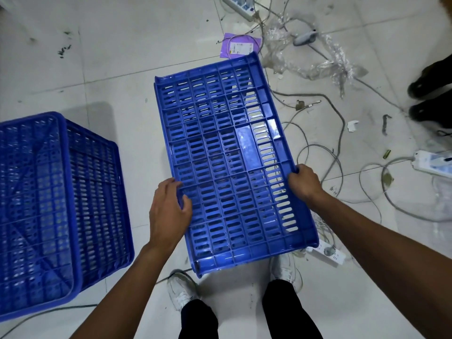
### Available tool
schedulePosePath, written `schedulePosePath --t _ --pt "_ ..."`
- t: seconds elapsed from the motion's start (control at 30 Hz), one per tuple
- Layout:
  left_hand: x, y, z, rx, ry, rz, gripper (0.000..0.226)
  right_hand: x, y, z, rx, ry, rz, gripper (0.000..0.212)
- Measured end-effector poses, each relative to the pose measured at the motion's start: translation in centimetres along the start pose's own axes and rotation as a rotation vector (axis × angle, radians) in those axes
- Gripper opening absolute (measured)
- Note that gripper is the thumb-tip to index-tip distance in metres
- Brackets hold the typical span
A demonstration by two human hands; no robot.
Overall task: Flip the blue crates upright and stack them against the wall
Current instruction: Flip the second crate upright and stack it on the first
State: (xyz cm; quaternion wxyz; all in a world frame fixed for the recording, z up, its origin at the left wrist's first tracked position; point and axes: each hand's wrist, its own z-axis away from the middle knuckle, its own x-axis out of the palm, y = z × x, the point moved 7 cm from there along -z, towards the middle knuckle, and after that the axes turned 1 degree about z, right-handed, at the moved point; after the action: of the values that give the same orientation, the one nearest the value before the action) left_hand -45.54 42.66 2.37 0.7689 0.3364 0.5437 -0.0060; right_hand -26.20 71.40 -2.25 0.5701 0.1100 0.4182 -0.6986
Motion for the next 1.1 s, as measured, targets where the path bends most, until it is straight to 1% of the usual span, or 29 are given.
schedulePosePath --t 0.1,0.2,0.23,0.27,0.33,0.4,0.47,0.57,0.63,0.77,0.83,0.9,1.0,1.03,1.1 --pt "-0.4 3.3 -0.5 0.046 -0.042 0.111 0.024 -0.5 0.0 0.2 0.080 -0.006 -0.170 0.027" --pt "-0.1 6.4 -0.3 0.051 -0.098 0.207 0.016 -0.3 -0.4 0.9 0.068 -0.004 -0.185 0.030" --pt "0.1 7.2 -0.1 0.048 -0.135 0.240 0.014 -0.1 -0.7 1.3 0.048 0.009 -0.161 0.034" --pt "0.5 8.0 0.1 0.047 -0.176 0.274 0.014 0.3 -1.1 1.8 0.022 0.026 -0.123 0.034" --pt "1.2 9.3 0.6 0.049 -0.242 0.318 0.018 1.2 -2.4 3.0 -0.038 0.039 -0.022 0.024" --pt "1.4 9.8 0.9 0.047 -0.247 0.337 0.020 2.3 -4.4 4.7 -0.125 0.052 0.072 0.016" --pt "1.4 9.5 1.0 0.040 -0.214 0.352 0.020 3.5 -6.5 6.8 -0.210 0.057 0.132 0.010" --pt "0.6 7.3 1.2 -0.021 -0.146 0.367 0.021 6.3 -9.5 10.2 -0.346 0.010 0.119 0.020" --pt "0.0 5.6 1.3 -0.080 -0.103 0.332 0.023 8.3 -10.8 11.8 -0.402 -0.040 0.089 0.026" --pt "-2.9 1.3 0.8 -0.159 -0.031 0.298 0.030 12.3 -14.0 14.3 -0.478 -0.124 0.097 0.020" --pt "-4.4 -0.2 0.5 -0.187 -0.009 0.243 0.036 14.2 -15.1 15.2 -0.520 -0.231 0.081 0.021" --pt "-6.1 -1.6 -0.1 -0.212 0.030 0.186 0.043 16.1 -15.8 16.2 -0.571 -0.348 0.076 0.033" --pt "-8.7 -3.7 -1.5 -0.250 0.097 0.095 0.048 18.2 -15.4 16.6 -0.564 -0.429 0.127 0.056" --pt "-9.3 -4.6 -2.1 -0.269 0.100 0.059 0.049 18.6 -15.0 16.2 -0.539 -0.430 0.127 0.057" --pt "-10.0 -7.1 -2.9 -0.319 0.067 -0.052 0.050 19.2 -14.2 15.2 -0.485 -0.421 0.133 0.054"
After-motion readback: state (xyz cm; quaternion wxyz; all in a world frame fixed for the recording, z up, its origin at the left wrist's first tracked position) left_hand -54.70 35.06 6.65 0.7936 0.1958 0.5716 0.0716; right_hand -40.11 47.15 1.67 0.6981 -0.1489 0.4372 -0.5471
